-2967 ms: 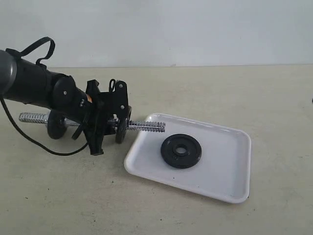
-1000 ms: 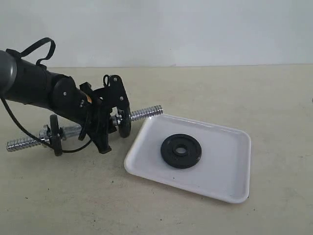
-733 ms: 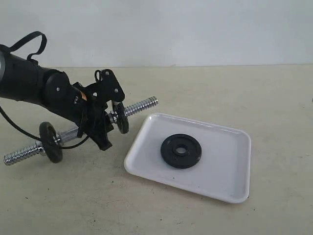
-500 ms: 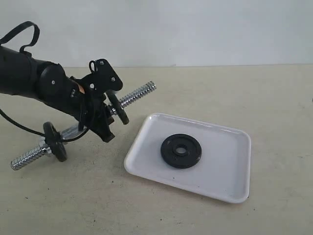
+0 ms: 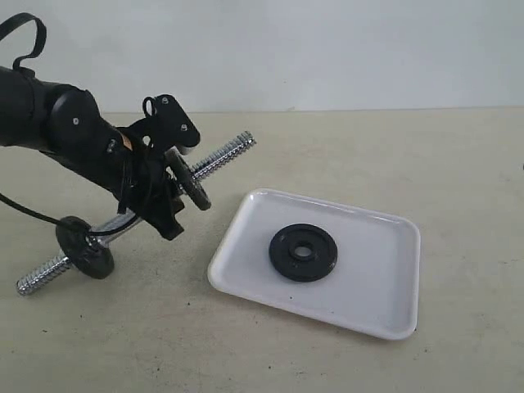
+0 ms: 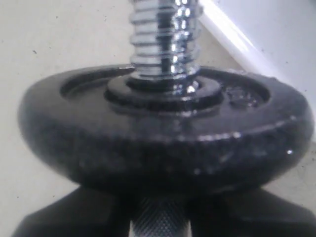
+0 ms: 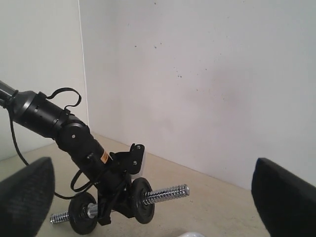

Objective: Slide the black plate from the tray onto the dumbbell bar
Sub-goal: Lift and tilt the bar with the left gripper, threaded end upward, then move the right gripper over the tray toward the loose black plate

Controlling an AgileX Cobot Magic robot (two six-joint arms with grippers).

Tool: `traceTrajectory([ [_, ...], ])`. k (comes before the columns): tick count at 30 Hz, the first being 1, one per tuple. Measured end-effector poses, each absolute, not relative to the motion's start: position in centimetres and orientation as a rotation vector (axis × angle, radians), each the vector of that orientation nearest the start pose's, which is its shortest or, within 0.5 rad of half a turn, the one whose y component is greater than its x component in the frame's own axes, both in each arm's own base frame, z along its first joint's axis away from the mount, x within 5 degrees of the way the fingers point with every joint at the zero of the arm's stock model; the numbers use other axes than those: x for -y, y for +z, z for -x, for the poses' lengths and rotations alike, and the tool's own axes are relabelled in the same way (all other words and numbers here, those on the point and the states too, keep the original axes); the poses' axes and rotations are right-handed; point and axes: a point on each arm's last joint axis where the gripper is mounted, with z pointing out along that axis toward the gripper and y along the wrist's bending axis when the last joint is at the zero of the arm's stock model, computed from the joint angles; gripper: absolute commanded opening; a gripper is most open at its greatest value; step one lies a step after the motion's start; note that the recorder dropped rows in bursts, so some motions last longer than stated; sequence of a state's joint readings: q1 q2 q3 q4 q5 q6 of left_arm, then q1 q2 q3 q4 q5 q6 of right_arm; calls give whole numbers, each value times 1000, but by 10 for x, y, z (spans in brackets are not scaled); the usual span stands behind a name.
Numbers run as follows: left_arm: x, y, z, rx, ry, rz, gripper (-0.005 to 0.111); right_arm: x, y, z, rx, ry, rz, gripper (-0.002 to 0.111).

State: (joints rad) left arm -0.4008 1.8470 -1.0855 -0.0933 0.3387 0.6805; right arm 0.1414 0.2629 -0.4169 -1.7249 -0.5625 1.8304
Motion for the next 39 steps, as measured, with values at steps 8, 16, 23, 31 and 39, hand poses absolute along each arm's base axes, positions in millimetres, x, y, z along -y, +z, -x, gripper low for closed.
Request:
traceTrajectory([
  [8,146,165,-335,-2299,30,-1334,4,-55,326,-45,-1381,568,504,105],
  [16,145,164,-331,-2332,17,-1366,4,-55,327,-45,-1381,580,495,105],
  [23,149,166,-327,-2300,-83,-1424,4,-55,329,-44,-1385,659,437,105],
  [31,157,168,-324,-2266,-196,-1426,4,-57,330,-42,-1392,750,404,105],
  [39,157,168,-324,-2263,-198,-1429,4,-57,334,-41,-1370,842,349,105],
])
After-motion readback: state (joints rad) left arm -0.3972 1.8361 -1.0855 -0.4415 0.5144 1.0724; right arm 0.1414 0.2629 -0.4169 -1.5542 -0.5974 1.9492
